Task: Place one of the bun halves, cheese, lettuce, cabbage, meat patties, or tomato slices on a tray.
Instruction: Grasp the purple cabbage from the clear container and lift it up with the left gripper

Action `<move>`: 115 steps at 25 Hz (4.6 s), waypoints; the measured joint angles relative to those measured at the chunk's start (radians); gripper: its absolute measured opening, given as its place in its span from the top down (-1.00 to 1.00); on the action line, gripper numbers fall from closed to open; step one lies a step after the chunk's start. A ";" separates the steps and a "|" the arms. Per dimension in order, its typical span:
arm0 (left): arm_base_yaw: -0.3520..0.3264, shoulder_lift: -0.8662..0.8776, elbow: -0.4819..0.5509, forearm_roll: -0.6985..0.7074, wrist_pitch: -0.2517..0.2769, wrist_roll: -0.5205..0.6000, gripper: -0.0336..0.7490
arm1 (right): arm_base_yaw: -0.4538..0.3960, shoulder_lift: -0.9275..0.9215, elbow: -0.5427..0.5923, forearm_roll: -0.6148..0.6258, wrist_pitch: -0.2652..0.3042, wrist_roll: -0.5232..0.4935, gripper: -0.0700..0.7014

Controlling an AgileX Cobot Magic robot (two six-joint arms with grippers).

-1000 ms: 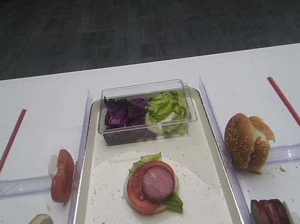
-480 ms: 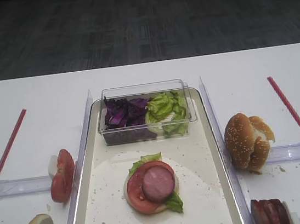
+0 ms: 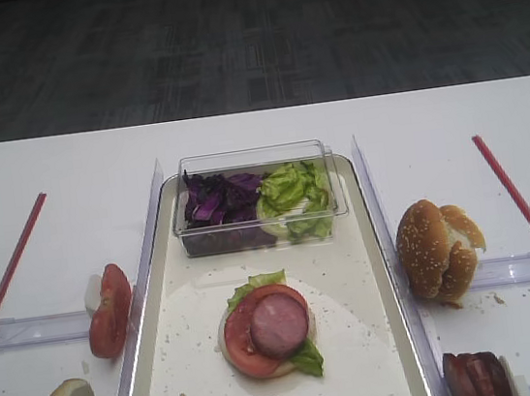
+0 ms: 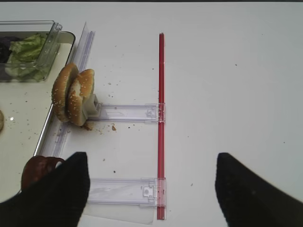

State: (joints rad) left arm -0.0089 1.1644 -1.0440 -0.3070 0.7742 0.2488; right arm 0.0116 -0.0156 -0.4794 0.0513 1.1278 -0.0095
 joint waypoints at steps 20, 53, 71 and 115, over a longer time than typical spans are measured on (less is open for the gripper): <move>0.000 0.801 -0.678 -0.016 0.273 0.007 -0.37 | 0.000 0.000 0.000 0.000 0.000 0.000 -0.66; -0.184 0.949 -0.734 0.189 0.369 0.005 -0.32 | 0.000 0.000 0.000 0.000 0.000 0.000 -0.66; -0.371 0.949 -0.734 0.189 0.353 0.004 -0.29 | 0.000 0.000 0.000 0.000 0.000 0.000 -0.66; -0.442 1.016 -0.742 0.178 0.181 0.004 -0.21 | 0.000 0.000 0.000 0.000 0.000 0.000 -0.66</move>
State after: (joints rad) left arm -0.4511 2.1808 -1.7862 -0.1288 0.9547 0.2528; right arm 0.0116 -0.0156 -0.4794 0.0513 1.1278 -0.0095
